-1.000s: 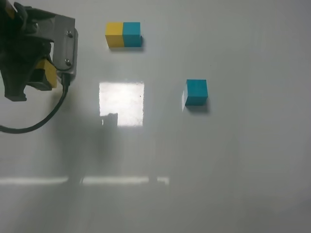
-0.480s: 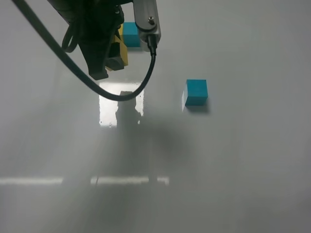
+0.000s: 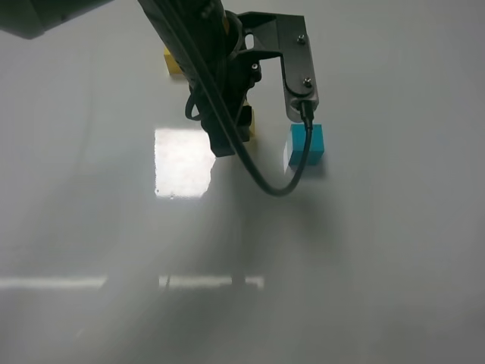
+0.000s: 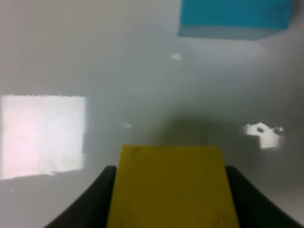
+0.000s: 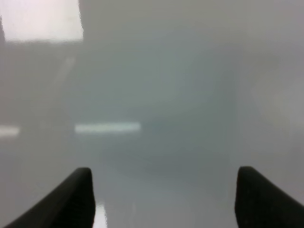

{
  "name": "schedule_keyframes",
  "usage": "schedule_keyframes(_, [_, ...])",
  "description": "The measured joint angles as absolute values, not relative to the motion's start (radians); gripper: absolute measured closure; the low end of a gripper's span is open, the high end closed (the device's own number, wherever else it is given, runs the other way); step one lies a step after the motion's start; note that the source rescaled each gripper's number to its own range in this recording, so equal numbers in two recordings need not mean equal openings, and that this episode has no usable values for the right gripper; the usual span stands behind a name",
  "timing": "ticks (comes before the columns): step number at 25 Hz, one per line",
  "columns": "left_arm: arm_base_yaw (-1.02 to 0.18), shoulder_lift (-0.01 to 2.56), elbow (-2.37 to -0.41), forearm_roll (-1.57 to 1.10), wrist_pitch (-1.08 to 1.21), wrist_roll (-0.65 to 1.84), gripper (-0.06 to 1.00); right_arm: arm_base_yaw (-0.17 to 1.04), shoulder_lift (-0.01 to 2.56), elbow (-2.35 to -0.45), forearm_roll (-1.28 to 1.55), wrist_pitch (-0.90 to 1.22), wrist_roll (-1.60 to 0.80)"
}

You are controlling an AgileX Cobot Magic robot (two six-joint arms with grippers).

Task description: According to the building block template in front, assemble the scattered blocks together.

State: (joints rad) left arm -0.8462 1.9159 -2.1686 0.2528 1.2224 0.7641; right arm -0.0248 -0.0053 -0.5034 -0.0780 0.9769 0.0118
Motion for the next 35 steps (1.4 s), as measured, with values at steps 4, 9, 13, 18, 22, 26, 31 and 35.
schedule_keyframes(4, [-0.851,1.940,-2.186,0.241,1.224,0.796,0.94,-0.025,-0.005,-0.503,-0.078,0.977,0.012])
schedule_keyframes(9, [-0.876,1.963,-2.215,0.236,1.224,0.813,0.94,-0.025,-0.005,-0.503,-0.078,0.977,0.012])
schedule_keyframes(13, [-0.880,1.981,-2.237,0.234,1.224,0.826,0.94,-0.025,-0.005,-0.503,-0.078,0.977,0.012])
schedule_keyframes(18, [-0.886,1.998,-2.238,0.235,1.224,0.830,0.94,-0.025,-0.005,-0.503,-0.078,0.977,0.012])
schedule_keyframes(22, [-0.888,2.010,-2.239,0.231,1.224,0.833,0.94,-0.025,-0.005,-0.503,-0.078,0.977,0.012])
schedule_keyframes(26, [-0.888,2.012,-2.239,0.230,1.224,0.833,0.94,-0.025,-0.005,-0.503,-0.078,0.977,0.012])
schedule_keyframes(31, [-0.888,2.015,-2.239,0.229,1.224,0.833,0.94,-0.025,-0.005,-0.503,-0.078,0.977,0.012])
schedule_keyframes(35, [-0.889,2.024,-2.241,0.227,1.223,0.833,0.94,-0.025,-0.005,-0.503,-0.078,0.977,0.012])
